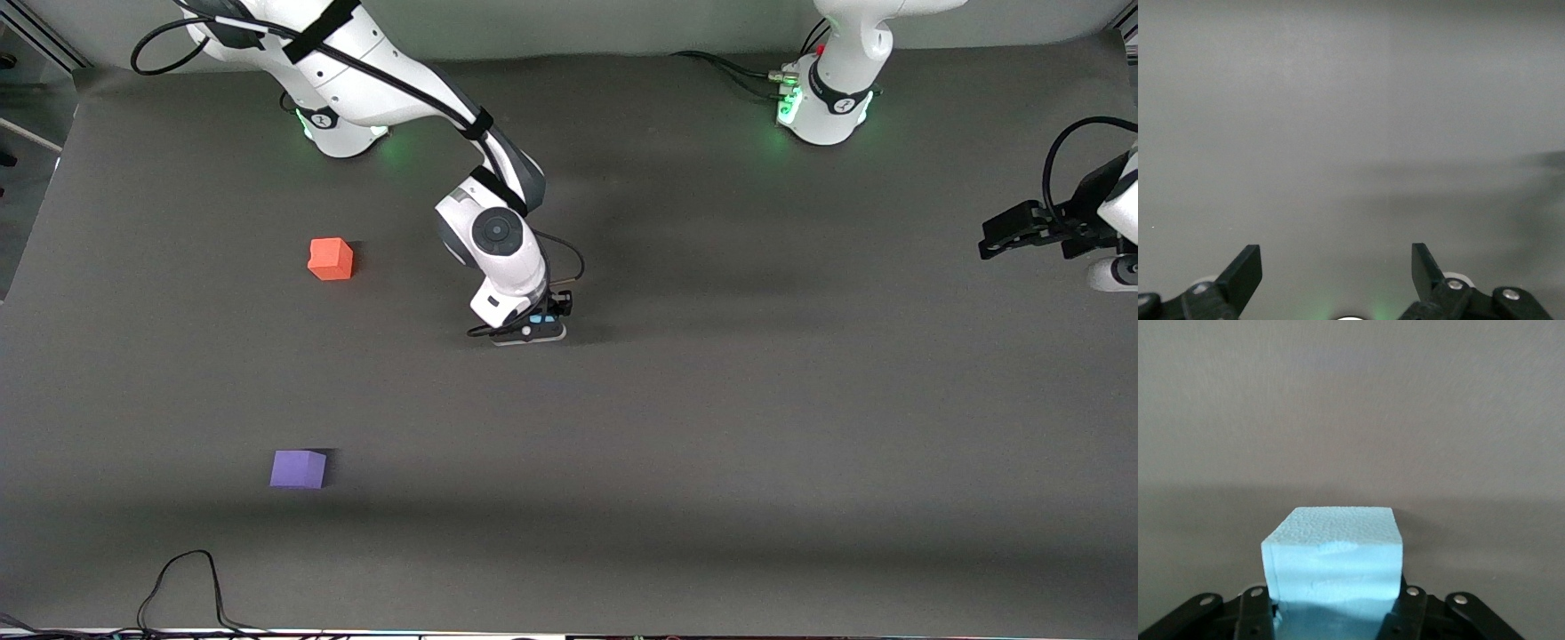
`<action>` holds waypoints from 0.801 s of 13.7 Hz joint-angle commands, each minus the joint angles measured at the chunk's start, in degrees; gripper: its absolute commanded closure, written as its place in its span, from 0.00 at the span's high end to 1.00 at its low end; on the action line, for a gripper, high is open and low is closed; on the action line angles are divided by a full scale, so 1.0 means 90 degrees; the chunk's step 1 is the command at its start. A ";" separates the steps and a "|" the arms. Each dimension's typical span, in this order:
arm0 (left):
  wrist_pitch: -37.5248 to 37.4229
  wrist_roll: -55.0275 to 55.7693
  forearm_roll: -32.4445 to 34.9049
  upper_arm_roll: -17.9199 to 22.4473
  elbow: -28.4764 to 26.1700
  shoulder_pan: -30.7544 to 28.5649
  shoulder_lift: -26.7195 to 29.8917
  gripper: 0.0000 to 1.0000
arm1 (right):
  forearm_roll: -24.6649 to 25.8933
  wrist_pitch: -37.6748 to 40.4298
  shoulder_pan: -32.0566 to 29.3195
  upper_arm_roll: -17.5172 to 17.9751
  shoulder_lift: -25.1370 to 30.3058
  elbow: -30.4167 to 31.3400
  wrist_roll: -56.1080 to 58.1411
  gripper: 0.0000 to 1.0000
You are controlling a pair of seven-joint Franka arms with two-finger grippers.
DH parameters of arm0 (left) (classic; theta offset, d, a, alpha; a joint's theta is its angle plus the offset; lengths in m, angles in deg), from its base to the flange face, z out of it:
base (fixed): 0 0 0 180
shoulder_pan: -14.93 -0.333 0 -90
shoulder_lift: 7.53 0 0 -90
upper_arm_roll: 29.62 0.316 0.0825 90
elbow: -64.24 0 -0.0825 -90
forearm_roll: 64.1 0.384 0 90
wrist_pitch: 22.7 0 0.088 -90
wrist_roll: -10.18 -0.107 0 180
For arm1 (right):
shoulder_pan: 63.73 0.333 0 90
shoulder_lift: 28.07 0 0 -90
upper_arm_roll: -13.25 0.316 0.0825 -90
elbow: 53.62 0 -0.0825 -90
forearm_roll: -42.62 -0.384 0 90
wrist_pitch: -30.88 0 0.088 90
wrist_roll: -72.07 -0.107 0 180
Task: Place blue block between orange and purple blocks
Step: 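Carry the light-blue cube with the right gripper past the orange cube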
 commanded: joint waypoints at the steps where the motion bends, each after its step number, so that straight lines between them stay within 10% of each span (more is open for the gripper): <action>1: 0.0111 -0.0064 0.0089 0.0178 -0.0063 0.0380 0.0059 1.00 | -0.0081 0.1533 -0.0234 0.0020 0.0528 -0.0614 0.0010 0.25; 8: 0.0199 -0.0064 0.0109 0.0423 -0.0053 0.0587 0.0010 1.00 | -0.0694 0.5102 -0.0722 -0.0009 0.1350 -0.3251 0.0603 0.25; 11: 0.0267 -0.0064 0.0118 0.0423 -0.0072 0.0567 -0.0019 1.00 | -0.0755 0.5865 -0.1229 -0.0038 0.1768 -0.3247 0.1412 0.25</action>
